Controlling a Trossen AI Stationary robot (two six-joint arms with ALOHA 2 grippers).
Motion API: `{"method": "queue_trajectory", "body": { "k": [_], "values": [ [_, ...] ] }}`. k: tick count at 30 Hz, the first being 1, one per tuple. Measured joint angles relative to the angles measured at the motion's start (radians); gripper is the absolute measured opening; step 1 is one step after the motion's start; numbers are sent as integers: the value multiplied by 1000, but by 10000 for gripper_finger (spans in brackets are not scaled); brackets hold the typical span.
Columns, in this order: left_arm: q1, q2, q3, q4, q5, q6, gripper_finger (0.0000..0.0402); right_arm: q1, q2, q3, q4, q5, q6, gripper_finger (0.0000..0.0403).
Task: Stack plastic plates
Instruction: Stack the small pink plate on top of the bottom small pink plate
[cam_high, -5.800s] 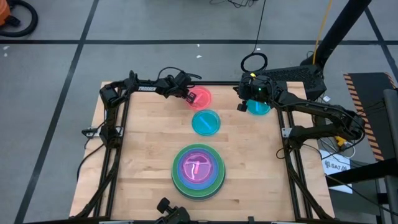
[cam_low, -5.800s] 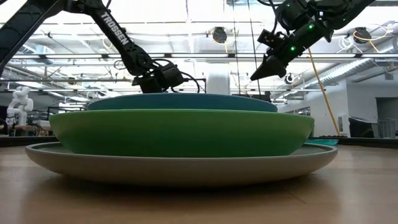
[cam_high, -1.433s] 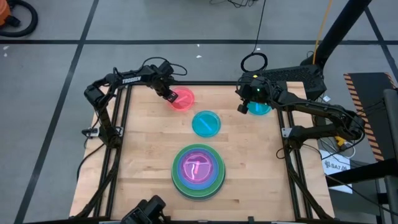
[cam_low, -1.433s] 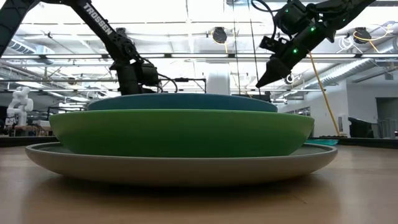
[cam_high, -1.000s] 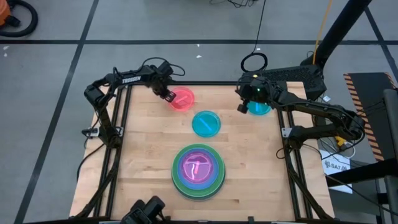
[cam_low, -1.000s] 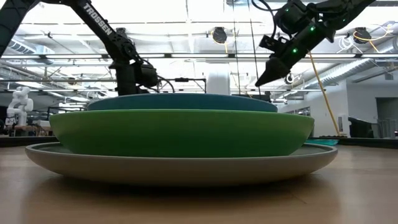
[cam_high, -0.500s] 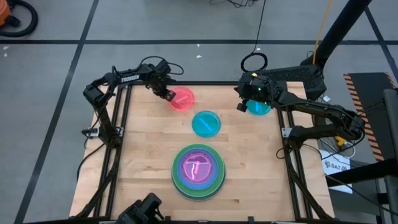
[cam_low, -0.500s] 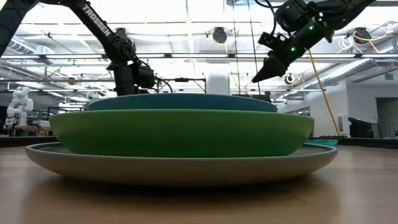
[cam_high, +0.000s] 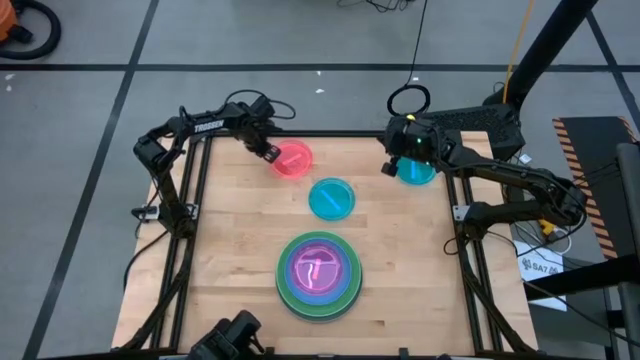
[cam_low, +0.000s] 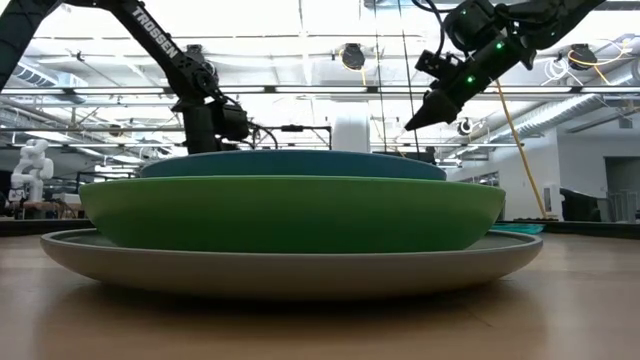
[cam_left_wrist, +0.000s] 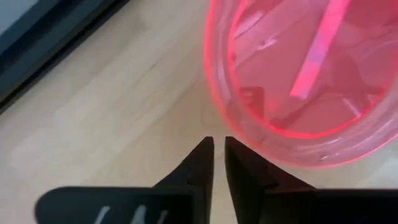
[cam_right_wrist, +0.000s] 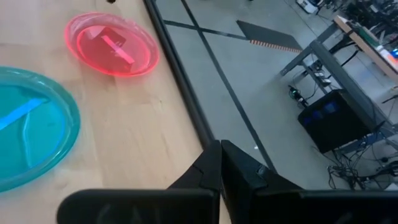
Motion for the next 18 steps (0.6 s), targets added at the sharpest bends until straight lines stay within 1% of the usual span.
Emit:
{"method": "queue_trajectory", "body": {
  "k": [3,4,8,11,12,14,18],
  "values": [
    [-3,0,0,3,67,28,78,-8,0,0,3,-1,-6,4],
    [-3,0,0,10,74,32,90,-11,0,0,3,-2,-10,4],
    [-1,0,5,20,80,35,144,-11,0,0,2,-2,2,4],
    [6,-2,13,45,39,24,175,-11,0,0,-41,-34,50,4],
    [7,-2,13,61,36,19,182,-11,0,0,-63,-53,61,4],
    [11,-2,13,94,33,10,190,-9,0,0,-103,-55,82,4],
    [17,-2,14,102,33,-6,193,-9,0,0,-146,-54,108,4]
  ]
}}
